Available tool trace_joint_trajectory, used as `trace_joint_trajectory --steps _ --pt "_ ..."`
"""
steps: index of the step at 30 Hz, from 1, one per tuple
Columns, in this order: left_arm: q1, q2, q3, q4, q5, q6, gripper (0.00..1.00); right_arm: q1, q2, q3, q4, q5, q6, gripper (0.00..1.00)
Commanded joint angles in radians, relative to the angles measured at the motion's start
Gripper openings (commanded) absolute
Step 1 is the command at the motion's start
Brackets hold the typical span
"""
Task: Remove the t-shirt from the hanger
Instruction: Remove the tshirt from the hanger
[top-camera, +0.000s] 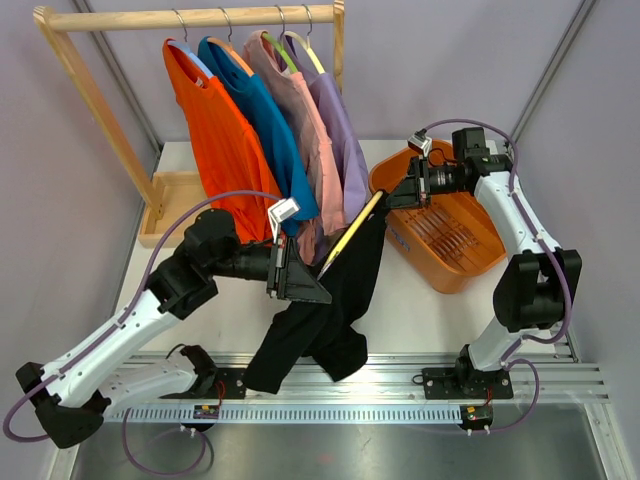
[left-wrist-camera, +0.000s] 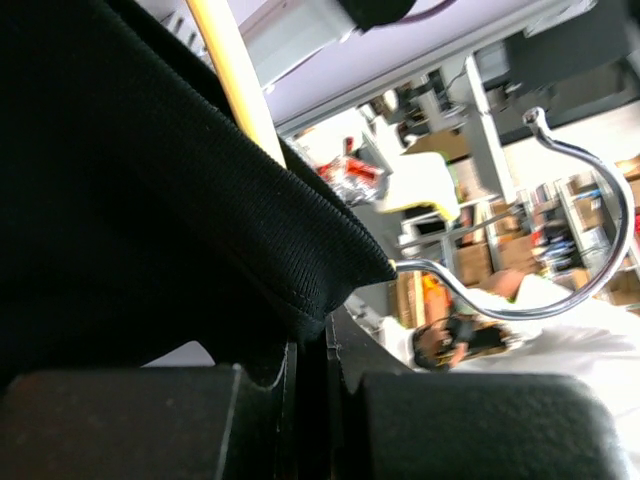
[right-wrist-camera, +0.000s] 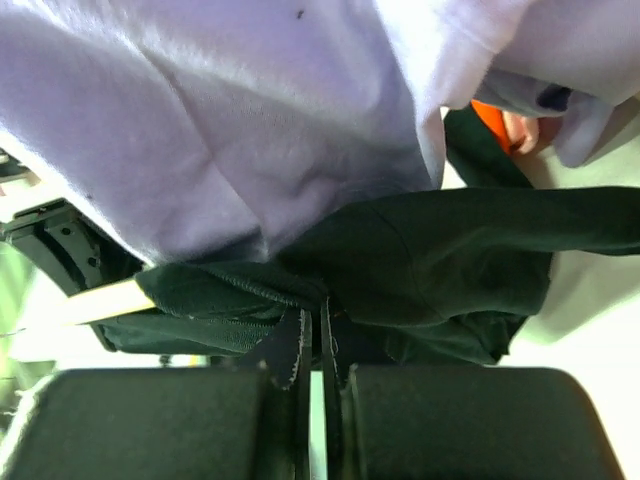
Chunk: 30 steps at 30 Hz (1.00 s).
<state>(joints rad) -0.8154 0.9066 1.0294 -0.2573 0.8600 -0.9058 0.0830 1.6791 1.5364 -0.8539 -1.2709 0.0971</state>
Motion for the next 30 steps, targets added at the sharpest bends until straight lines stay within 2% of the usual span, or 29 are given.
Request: trace_joint_trajectory --steps 1,3,5,9,12,14,15,17,18,19,20,21,22,23,24,26,28,30 --pt "0.002 -0.074 0.095 0.447 0.269 -0.070 0.00 -0.112 0.057 -0.044 0.199 0.168 0.065 0.00" --pt "0.016 -0.072 0.089 0.490 0.271 -0.119 0.00 -0.140 0.063 -0.085 0.281 0.096 0.162 0.00" --pt "0.019 -0.074 0.080 0.506 0.269 -0.131 0.00 -0.146 0.067 -0.091 0.296 0.068 0.179 0.00" --pt "0.021 -0.083 0.074 0.524 0.261 -0.151 0.00 -0.150 0.064 -0.018 0.159 0.194 0.050 0.00" --pt "0.024 -0.086 0.075 0.543 0.263 -0.171 0.00 -0.193 0.059 -0.061 0.251 0.159 0.171 0.00" --pt "0.025 -0.092 0.083 0.480 0.275 -0.137 0.00 -0.221 0.056 -0.129 0.341 0.057 0.274 0.00" --pt "0.025 -0.098 0.089 0.449 0.278 -0.119 0.00 -0.226 0.047 -0.154 0.460 0.036 0.382 0.00" --pt "0.025 -0.109 0.089 0.395 0.281 -0.100 0.00 -0.233 0.047 -0.170 0.492 0.033 0.421 0.00" --pt "0.025 -0.110 0.096 0.386 0.286 -0.096 0.00 -0.233 0.050 -0.161 0.455 0.051 0.394 0.00" --pt "0.025 -0.110 0.110 0.322 0.292 -0.064 0.00 -0.233 0.048 -0.144 0.400 0.152 0.348 0.00" --pt "0.024 -0.113 0.121 0.282 0.295 -0.041 0.00 -0.211 0.042 -0.058 0.193 0.242 0.141 0.00" --pt "0.025 -0.114 0.142 0.214 0.301 -0.024 0.00 -0.184 0.034 -0.008 0.120 0.334 0.047 0.00" --pt "0.025 -0.114 0.150 0.192 0.306 0.007 0.00 -0.164 0.019 0.029 0.092 0.467 -0.006 0.00" --pt "0.025 -0.114 0.150 0.187 0.309 0.008 0.00 -0.152 0.001 0.024 0.085 0.502 -0.032 0.00" --pt "0.025 -0.110 0.150 0.199 0.307 0.004 0.00 -0.149 -0.024 0.010 0.116 0.505 -0.014 0.00" --pt "0.025 -0.091 0.156 0.253 0.304 -0.014 0.00 -0.147 0.026 0.016 0.045 0.415 -0.026 0.00" --pt "0.025 -0.071 0.165 0.344 0.298 -0.039 0.00 -0.125 0.050 0.008 -0.017 0.343 -0.081 0.00" --pt "0.025 -0.049 0.163 0.454 0.287 -0.077 0.00 -0.044 -0.019 -0.027 -0.007 0.373 -0.204 0.00"
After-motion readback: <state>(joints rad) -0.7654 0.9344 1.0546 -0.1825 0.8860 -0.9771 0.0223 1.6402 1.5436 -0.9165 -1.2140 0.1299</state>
